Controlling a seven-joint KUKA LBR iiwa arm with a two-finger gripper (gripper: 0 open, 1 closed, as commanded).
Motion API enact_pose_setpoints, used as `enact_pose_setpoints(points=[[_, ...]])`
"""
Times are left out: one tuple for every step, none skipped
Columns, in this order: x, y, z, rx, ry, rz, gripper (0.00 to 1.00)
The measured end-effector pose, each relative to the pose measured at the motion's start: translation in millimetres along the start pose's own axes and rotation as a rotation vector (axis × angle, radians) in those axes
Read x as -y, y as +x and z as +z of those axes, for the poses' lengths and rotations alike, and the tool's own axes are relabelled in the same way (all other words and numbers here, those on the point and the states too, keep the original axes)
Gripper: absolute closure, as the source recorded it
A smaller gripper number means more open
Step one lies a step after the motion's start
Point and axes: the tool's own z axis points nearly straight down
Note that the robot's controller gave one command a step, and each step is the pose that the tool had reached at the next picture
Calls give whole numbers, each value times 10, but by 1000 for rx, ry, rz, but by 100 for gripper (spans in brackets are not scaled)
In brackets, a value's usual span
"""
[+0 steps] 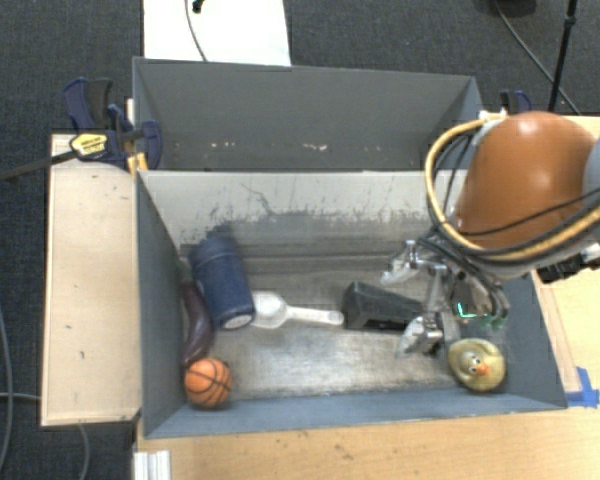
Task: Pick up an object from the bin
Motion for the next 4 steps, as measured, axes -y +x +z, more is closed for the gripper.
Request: enact_pose_setpoints(points=[[1, -15, -35, 8, 0, 1, 0], [212, -257, 618, 14, 0, 74, 0], [340, -550, 1426, 19, 1, 84, 0], [452, -618, 1510, 7, 0, 105, 0]])
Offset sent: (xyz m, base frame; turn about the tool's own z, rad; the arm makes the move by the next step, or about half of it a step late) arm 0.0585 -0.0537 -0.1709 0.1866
